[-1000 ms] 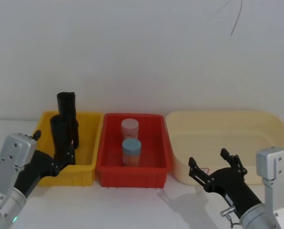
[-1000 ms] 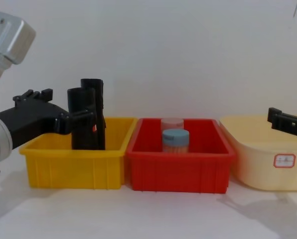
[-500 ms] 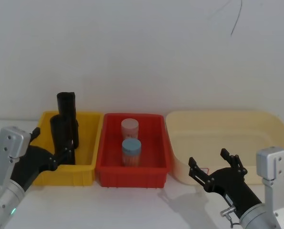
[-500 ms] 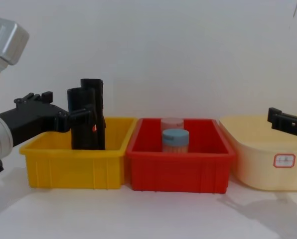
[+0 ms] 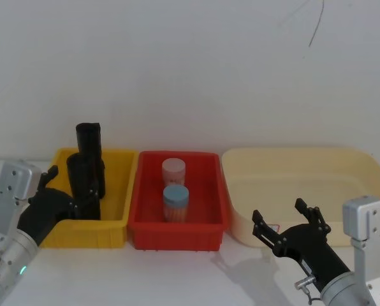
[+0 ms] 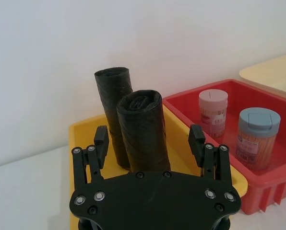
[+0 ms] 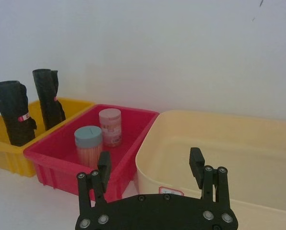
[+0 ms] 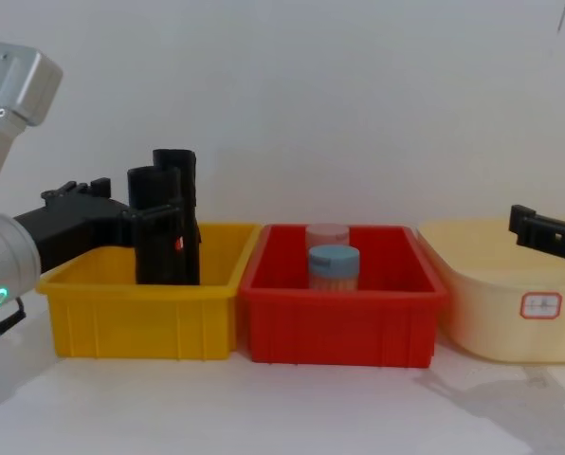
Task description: Pick up the garbage bag with the one hand and transfer it to the other hand.
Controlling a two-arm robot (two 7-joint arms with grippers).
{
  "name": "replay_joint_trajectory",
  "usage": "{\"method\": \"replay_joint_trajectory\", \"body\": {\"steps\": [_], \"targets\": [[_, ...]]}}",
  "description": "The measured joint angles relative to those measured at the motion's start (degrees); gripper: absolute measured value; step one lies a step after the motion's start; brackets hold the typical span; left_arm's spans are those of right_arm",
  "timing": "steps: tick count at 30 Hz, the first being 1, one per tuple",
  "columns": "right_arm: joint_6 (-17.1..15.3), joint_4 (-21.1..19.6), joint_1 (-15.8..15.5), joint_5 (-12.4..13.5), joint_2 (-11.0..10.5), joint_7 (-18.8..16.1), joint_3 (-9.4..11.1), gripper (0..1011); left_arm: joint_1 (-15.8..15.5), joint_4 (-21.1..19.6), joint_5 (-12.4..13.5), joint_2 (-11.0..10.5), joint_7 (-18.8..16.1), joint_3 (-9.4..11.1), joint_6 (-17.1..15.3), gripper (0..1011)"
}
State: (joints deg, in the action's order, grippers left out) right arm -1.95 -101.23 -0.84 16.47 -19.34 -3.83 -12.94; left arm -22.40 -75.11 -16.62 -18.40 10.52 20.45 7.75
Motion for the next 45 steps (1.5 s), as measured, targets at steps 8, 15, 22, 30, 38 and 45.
{"method": "replay_joint_trajectory", "body": {"steps": [8,15,22,30,38,45], "targets": [[0.0,0.0,0.0,0.0,0.0,0.0,0.0,1001,-2.7,4.0,-0.3,1.5,1.8,0.2,0.6,1001],[0.0,0.0,0.0,0.0,0.0,0.0,0.0,1001,-4.8,7.1,-0.3,2.8,2.8,0.3,0.9,1001],[0.0,0.0,0.0,0.0,0.0,0.0,0.0,1001,-6.5,9.6,-0.1,3.7,2.9,0.2,1.0,992],[0.0,0.0,0.0,0.0,0.0,0.0,0.0,1001,-7.8,11.6,0.3,4.5,2.8,-0.2,0.5,805],[0.0,0.0,0.0,0.0,0.0,0.0,0.0,1001,-7.9,11.8,0.4,4.6,3.3,-0.5,0.0,577],[0.0,0.0,0.0,0.0,0.0,0.0,0.0,1001,-7.5,10.6,0.4,4.3,4.8,-0.6,-0.2,465]]}}
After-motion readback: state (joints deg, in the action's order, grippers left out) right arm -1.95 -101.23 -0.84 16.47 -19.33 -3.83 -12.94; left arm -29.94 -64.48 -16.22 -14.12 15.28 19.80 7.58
